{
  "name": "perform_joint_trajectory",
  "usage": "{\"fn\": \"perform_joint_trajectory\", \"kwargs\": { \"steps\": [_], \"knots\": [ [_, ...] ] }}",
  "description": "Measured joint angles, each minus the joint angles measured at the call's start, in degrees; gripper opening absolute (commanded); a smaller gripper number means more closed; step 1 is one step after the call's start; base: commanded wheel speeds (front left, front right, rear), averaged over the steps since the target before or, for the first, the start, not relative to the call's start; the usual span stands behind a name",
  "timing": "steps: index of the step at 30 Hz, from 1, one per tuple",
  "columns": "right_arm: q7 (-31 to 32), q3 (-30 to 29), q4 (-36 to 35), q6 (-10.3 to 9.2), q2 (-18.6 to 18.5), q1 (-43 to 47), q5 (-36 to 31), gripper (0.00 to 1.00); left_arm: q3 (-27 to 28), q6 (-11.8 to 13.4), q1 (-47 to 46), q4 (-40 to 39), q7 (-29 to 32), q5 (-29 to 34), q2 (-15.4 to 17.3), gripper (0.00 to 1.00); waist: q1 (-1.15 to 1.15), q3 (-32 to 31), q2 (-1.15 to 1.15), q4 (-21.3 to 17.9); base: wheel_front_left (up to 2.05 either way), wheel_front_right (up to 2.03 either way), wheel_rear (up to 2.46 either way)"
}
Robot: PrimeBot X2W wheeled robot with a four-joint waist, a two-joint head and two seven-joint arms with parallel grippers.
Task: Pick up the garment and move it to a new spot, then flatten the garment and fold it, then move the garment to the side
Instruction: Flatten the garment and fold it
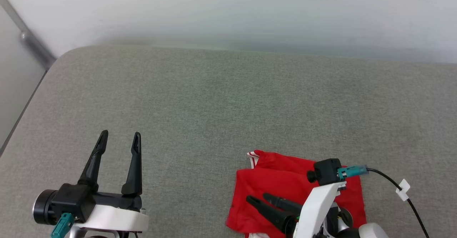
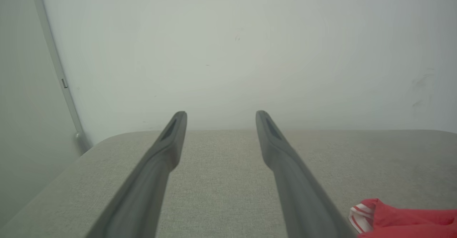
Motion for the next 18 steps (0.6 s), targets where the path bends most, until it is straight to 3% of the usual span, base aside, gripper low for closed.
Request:
{"fn": "perform_joint_trajectory", "kwargs": {
  "steps": [7,12,15,18],
  "knots": [
    [0.33,-3.36,-2.81,0.00,0.03,-2.58,-1.03,1.00,-0.16,0.00,0.09,-0.05,0.00,0.08,0.10,1.00,0.00,-0.36,0.00,-2.16,0.00,0.00,0.00],
    [-0.23,-8.53,-5.76,-0.01,-0.49,-8.29,-16.64,1.00,-0.53,0.00,-0.07,-0.38,-0.01,0.26,0.11,1.00,0.00,0.01,0.00,-4.19,0.00,0.00,0.00],
    [-3.90,-8.87,-7.78,0.00,-5.14,-10.73,-25.98,1.00,-0.81,0.00,-0.40,-0.56,-0.01,0.43,0.09,1.00,0.00,0.54,0.00,-5.28,0.00,0.00,0.00],
    [-9.60,-10.43,-8.01,0.00,-9.60,-10.94,-30.38,1.00,-1.13,0.00,-0.90,-0.67,-0.01,0.49,-0.01,1.00,0.00,1.06,0.00,-6.31,0.00,0.00,0.00]
  ]
}}
